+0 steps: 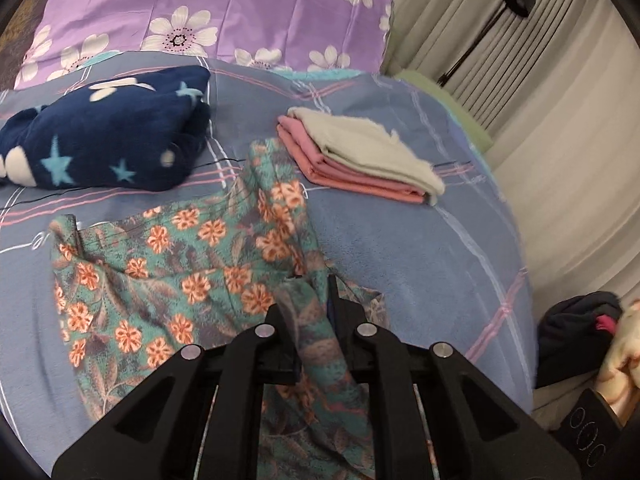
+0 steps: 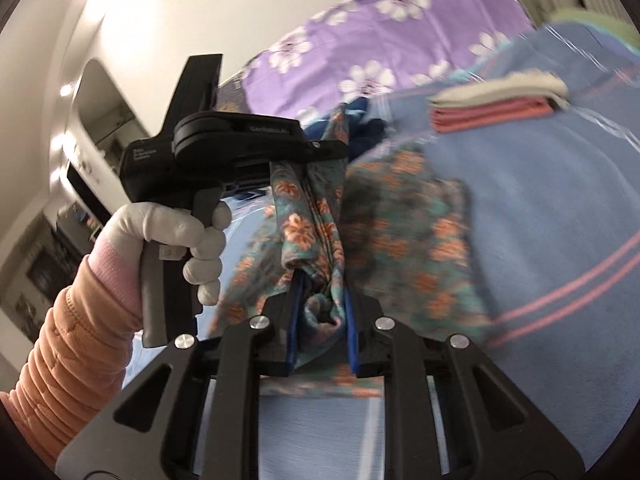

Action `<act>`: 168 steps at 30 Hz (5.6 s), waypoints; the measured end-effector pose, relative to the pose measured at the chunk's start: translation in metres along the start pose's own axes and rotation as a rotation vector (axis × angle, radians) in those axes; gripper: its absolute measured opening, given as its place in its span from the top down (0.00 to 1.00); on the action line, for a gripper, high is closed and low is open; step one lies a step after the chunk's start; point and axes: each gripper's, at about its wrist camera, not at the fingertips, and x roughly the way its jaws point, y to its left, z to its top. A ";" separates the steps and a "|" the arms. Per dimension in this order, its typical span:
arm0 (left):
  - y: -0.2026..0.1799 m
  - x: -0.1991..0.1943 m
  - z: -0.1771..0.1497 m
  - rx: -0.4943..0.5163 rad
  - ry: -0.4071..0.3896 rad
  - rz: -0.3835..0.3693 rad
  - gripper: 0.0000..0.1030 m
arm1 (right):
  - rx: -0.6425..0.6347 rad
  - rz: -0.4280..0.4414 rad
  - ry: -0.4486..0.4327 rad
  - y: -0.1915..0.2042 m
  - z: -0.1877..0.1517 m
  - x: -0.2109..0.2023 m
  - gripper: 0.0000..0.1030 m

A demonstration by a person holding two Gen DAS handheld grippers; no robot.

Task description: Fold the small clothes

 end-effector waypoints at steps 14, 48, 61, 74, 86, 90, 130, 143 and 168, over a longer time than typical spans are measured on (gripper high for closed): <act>-0.042 0.051 0.004 0.073 0.049 0.116 0.93 | 0.189 0.061 0.002 -0.049 -0.007 -0.011 0.84; 0.016 -0.086 -0.195 0.232 -0.122 0.372 0.46 | 0.149 0.067 -0.069 -0.051 -0.016 -0.017 0.97; 0.041 -0.094 -0.207 0.160 -0.101 0.393 0.44 | 0.174 0.101 -0.048 -0.067 -0.017 -0.032 0.67; 0.044 -0.094 -0.207 0.148 -0.099 0.370 0.43 | -0.027 -0.136 -0.001 -0.032 -0.025 -0.048 1.00; 0.026 -0.145 -0.203 0.156 -0.131 0.084 0.65 | -0.124 -0.020 0.041 -0.018 -0.006 -0.051 0.95; 0.015 -0.132 -0.174 0.201 -0.179 0.071 0.65 | -0.174 -0.014 0.084 -0.008 -0.003 -0.026 0.95; 0.033 -0.051 -0.164 0.285 -0.097 0.190 0.48 | -0.219 -0.200 0.155 -0.045 0.114 0.073 0.68; 0.033 -0.051 -0.162 0.286 -0.095 0.157 0.41 | -0.195 -0.117 0.298 -0.053 0.167 0.175 0.93; 0.027 -0.049 -0.165 0.309 -0.091 0.176 0.38 | -0.427 -0.176 0.248 -0.023 0.035 0.080 0.73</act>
